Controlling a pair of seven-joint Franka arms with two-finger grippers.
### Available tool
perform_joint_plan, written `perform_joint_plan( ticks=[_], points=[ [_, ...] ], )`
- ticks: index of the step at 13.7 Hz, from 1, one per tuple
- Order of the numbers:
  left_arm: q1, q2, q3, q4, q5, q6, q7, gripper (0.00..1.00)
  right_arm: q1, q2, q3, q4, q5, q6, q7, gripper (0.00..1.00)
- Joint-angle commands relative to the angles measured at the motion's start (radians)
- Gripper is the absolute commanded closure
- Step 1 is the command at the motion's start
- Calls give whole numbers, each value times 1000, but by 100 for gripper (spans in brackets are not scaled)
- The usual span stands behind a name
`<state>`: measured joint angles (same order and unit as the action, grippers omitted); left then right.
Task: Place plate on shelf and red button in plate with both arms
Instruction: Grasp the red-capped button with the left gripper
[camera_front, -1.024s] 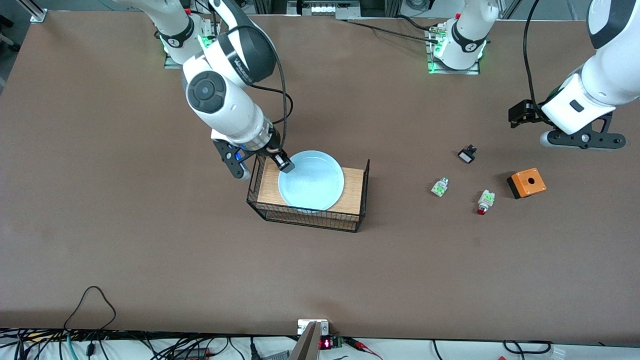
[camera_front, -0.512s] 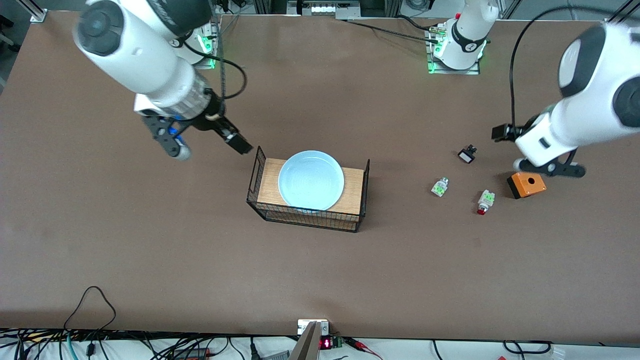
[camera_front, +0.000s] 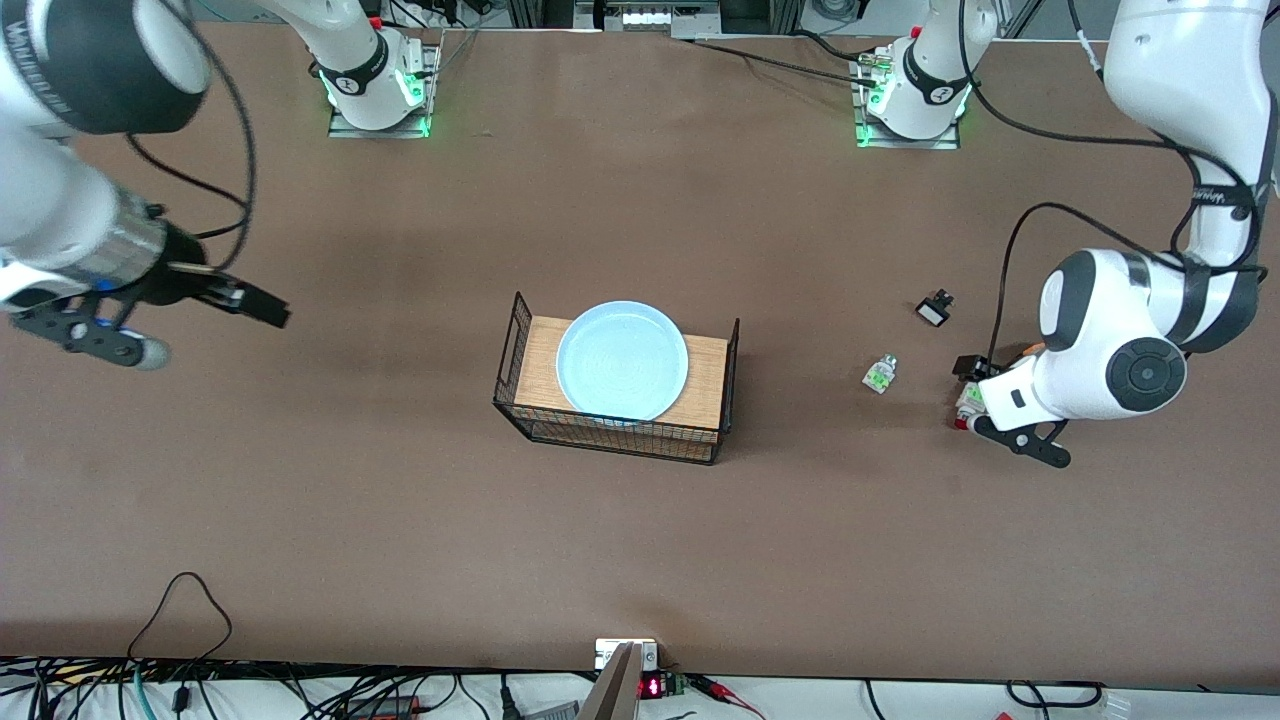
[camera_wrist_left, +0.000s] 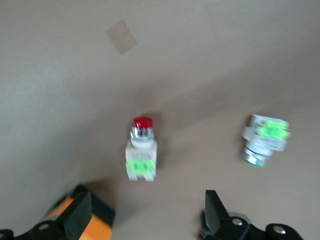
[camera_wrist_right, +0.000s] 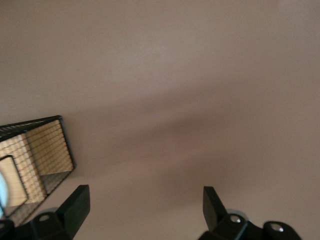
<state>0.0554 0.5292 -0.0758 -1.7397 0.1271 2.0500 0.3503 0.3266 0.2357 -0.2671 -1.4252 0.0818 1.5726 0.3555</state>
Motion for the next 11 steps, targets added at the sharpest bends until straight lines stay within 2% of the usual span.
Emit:
perform_joint_plan(
  ticks=[1, 3, 5, 7, 8, 10, 11],
  points=[
    [11, -15, -4, -133, 20, 178, 41, 0, -85, -18, 17, 9, -13, -29, -78, 0],
    [12, 5, -1, -179, 26, 272, 47, 0, -153, -36, 49, 0, -16, -28, -98, 0],
    [33, 26, 2, -178, 46, 309, 85, 0, -251, -58, 161, -12, -75, -25, -151, 0],
    [37, 48, 1, -176, 65, 326, 87, 1, -204, -64, 152, -11, -138, -42, -152, 0],
    [37, 58, 1, -175, 65, 328, 87, 10, -198, -65, 132, -17, -142, -66, -152, 0],
    [37, 58, 1, -173, 66, 322, 85, 44, -210, -88, 129, -69, -126, -30, -152, 0],
    [37, 58, 1, -170, 65, 317, 79, 51, -210, -116, 129, -119, -125, 10, -152, 0]
  ],
)
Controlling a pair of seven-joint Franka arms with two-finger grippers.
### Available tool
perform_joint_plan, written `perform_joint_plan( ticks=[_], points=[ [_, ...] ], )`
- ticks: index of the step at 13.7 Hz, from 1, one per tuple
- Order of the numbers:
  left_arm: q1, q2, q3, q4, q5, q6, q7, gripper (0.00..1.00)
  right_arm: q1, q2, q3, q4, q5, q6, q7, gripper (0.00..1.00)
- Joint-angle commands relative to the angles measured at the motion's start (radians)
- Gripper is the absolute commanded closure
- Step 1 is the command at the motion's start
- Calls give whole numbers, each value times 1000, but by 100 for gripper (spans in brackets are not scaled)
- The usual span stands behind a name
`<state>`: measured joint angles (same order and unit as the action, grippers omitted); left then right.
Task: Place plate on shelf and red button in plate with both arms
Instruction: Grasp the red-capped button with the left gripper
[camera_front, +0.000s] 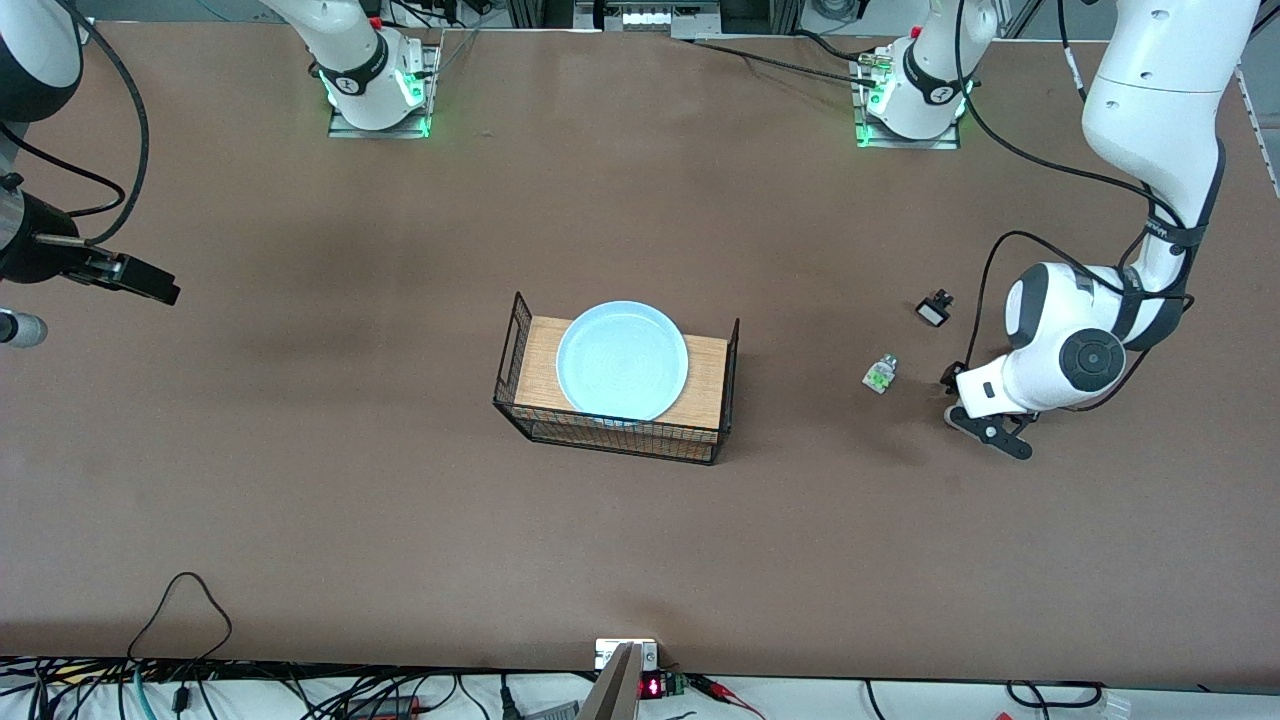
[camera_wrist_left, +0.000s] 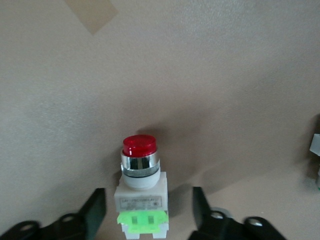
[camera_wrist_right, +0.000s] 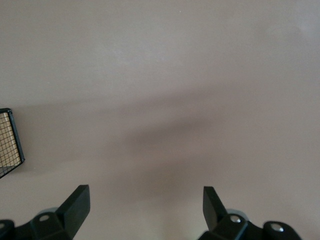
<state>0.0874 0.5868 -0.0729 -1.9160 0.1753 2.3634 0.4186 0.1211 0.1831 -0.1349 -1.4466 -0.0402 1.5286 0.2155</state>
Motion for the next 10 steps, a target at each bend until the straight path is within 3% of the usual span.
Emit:
perform_joint_plan(
  ticks=[1, 2, 4, 7, 10],
  points=[
    [5, 1, -2, 5, 16, 2, 9, 57, -5, -91, -3, -144, -1, 83, -19, 0],
    [5, -5, -4, 9, 16, -1, 8, 69, -5, -112, -3, -174, -1, 94, -75, 0],
    [3, -24, -8, 35, 16, -76, 6, 84, -6, -125, -6, -173, 0, 71, -171, 0],
    [-15, -62, -33, 115, 18, -228, 15, 85, 0, -134, 0, -166, 0, 53, -163, 0],
    [-15, -116, -152, 239, 13, -468, 13, 89, -8, -116, -2, -163, 2, 53, -185, 0]
  ],
)
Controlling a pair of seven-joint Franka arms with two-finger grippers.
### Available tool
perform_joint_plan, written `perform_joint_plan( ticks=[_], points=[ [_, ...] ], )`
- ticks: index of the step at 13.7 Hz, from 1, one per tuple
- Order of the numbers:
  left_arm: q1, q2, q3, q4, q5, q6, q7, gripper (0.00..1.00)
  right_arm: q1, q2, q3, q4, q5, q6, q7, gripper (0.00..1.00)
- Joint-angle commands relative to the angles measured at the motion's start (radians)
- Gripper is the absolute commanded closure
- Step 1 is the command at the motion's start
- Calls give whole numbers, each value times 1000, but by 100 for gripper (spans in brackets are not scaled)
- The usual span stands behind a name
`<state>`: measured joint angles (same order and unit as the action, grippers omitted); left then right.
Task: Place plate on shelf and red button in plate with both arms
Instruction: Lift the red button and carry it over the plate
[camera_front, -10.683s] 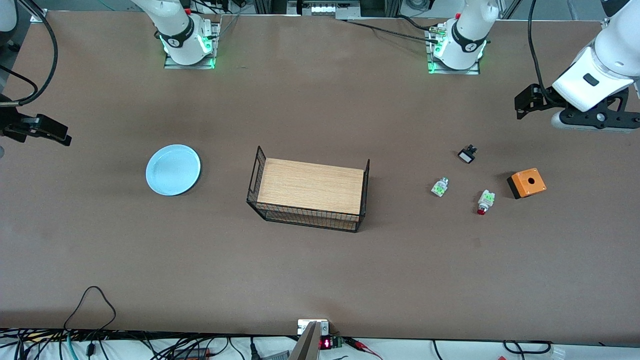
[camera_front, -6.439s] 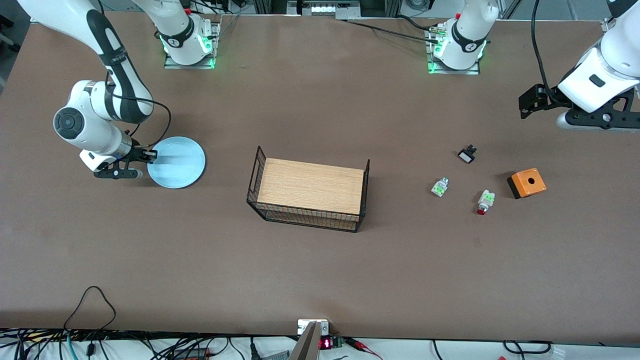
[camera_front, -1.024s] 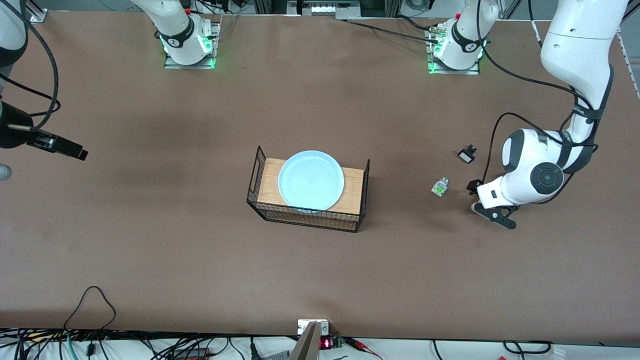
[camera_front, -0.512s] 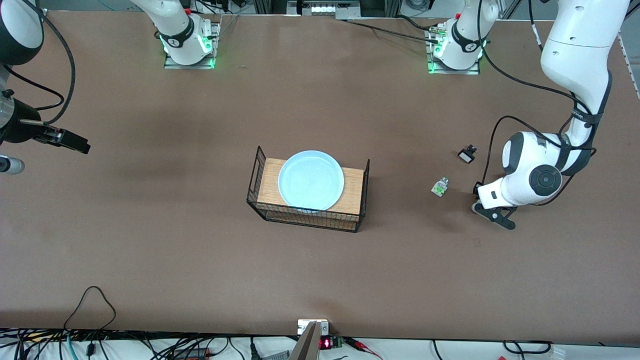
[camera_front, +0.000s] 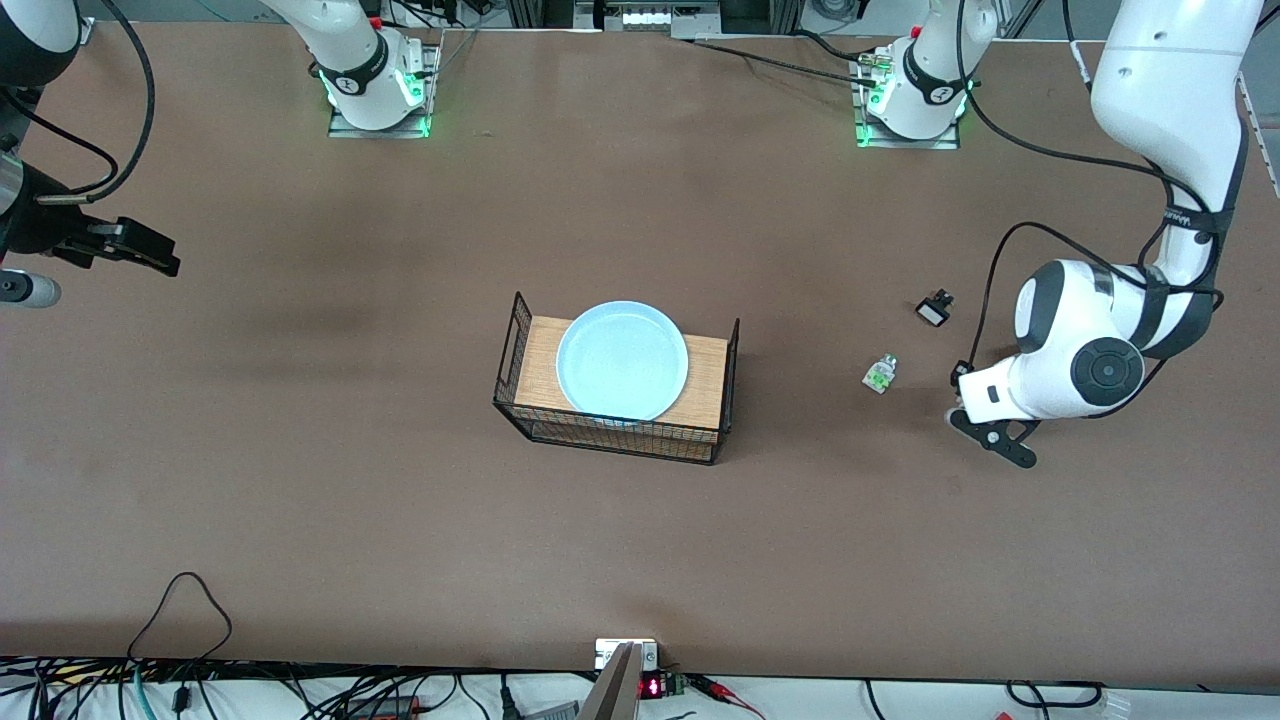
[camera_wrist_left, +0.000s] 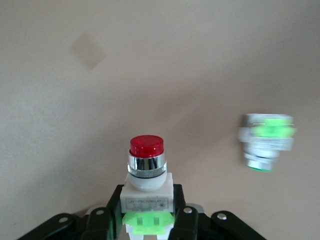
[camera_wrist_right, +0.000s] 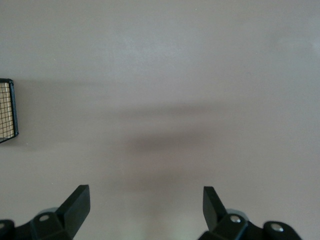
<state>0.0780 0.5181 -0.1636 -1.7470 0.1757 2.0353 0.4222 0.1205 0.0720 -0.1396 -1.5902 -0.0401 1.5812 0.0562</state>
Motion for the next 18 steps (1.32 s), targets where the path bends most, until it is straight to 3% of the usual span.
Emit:
perform_joint_plan(
  ticks=[1, 3, 5, 9, 11, 14, 18],
  points=[
    [-6, -58, -100, 127, 4, -212, 3, 89, -2, -3, 5, -8, 0, 0, -22, 0],
    [3, -58, -163, 226, -48, -314, 3, 88, -4, 12, 5, -4, 2, 8, -16, 0],
    [-3, -75, -195, 282, -187, -375, -47, 88, -2, 22, 5, -2, 17, 14, -12, 0],
    [-17, -76, -289, 392, -347, -452, -369, 88, 8, 58, 9, 25, 28, 34, -10, 0],
    [-65, -66, -335, 417, -361, -442, -556, 88, 7, 63, 9, 42, 29, 34, -6, 0],
    [-202, 9, -330, 497, -358, -348, -790, 88, 4, 63, 8, 47, 31, 37, -6, 0],
    [-305, 109, -320, 501, -337, -68, -885, 88, 5, 63, 8, 47, 32, 37, -4, 0]
  ],
)
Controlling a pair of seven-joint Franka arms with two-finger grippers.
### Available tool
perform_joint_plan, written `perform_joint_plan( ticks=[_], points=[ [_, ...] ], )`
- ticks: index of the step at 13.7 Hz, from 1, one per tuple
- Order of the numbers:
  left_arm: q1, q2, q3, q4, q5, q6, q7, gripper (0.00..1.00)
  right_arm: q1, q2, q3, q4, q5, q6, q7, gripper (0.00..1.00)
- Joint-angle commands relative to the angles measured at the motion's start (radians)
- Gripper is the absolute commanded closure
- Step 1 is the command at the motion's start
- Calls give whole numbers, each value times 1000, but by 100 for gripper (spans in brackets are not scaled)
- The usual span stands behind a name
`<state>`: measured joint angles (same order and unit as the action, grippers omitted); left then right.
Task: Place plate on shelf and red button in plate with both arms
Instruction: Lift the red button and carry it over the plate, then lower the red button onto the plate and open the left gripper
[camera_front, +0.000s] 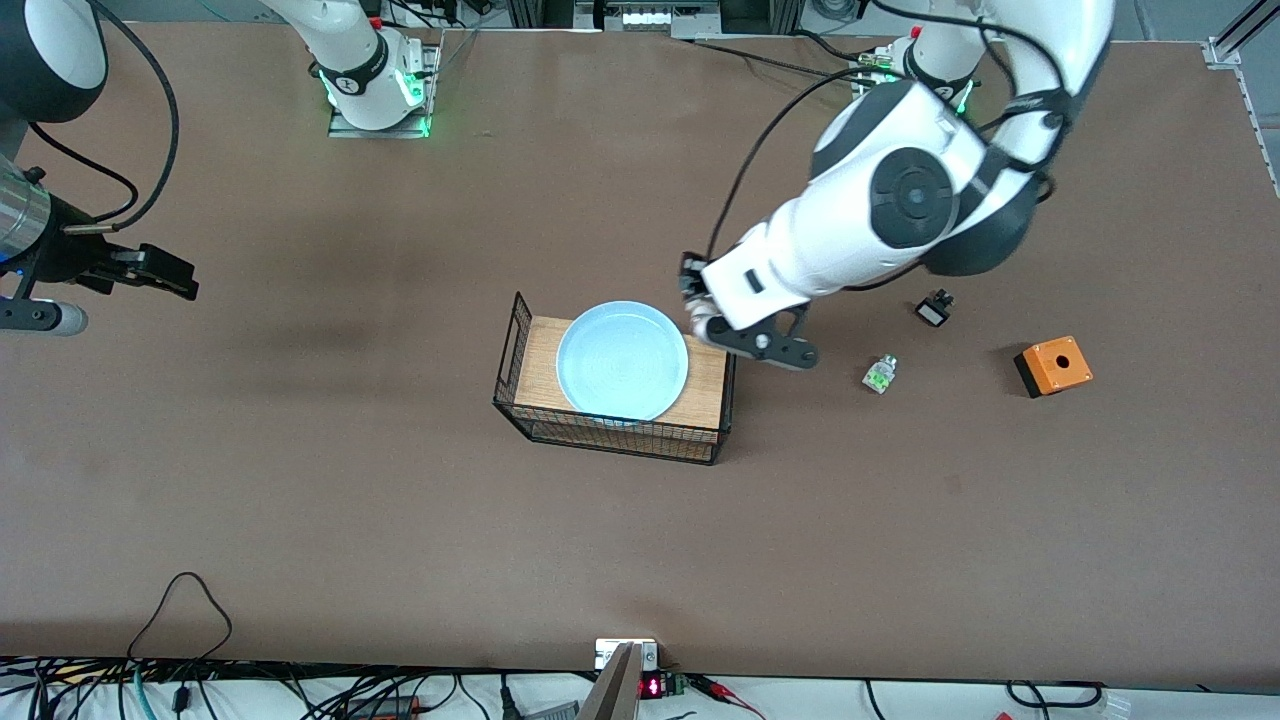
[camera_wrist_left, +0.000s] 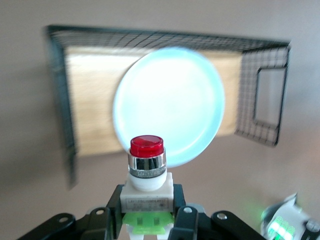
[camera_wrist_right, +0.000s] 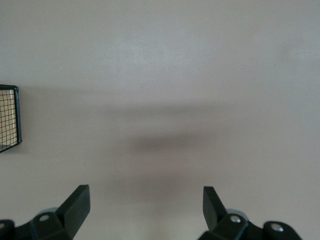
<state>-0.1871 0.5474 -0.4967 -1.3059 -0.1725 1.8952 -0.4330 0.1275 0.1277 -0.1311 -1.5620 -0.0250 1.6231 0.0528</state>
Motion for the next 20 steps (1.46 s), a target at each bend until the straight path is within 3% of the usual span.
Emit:
perform_joint_plan(
  ticks=[1, 3, 6, 8, 9, 10, 14, 18, 20],
  points=[
    [-60, 110, 16, 60, 33, 126, -32, 88, -2, 7, -2, 19, 31, -6, -1, 0],
    [-101, 155, 36, 60, 112, 179, -32, 88, -3, 6, -2, 19, 43, -6, 1, 0],
    [-159, 183, 64, 56, 142, 196, -35, 86, -8, -2, -7, 19, 40, -8, -2, 0],
    [-183, 189, 90, 56, 142, 196, -35, 78, -8, -2, -7, 17, 27, -6, -13, 0],
    [-183, 189, 93, 54, 143, 196, -33, 53, -9, -2, -7, 16, 23, -6, -17, 0],
    [-181, 186, 95, 54, 143, 196, -30, 1, -9, -2, -7, 16, 23, -6, -19, 0],
    [-158, 143, 95, 56, 145, 168, -33, 0, -6, -3, -7, 17, 1, -3, -34, 0],
    [-47, 17, 96, 57, 160, -139, -29, 0, -6, -8, -7, 17, -3, -6, -39, 0],
    [24, -45, 92, 57, 241, -275, -17, 0, -8, -11, -7, 17, 11, -5, -37, 0]
  ],
)
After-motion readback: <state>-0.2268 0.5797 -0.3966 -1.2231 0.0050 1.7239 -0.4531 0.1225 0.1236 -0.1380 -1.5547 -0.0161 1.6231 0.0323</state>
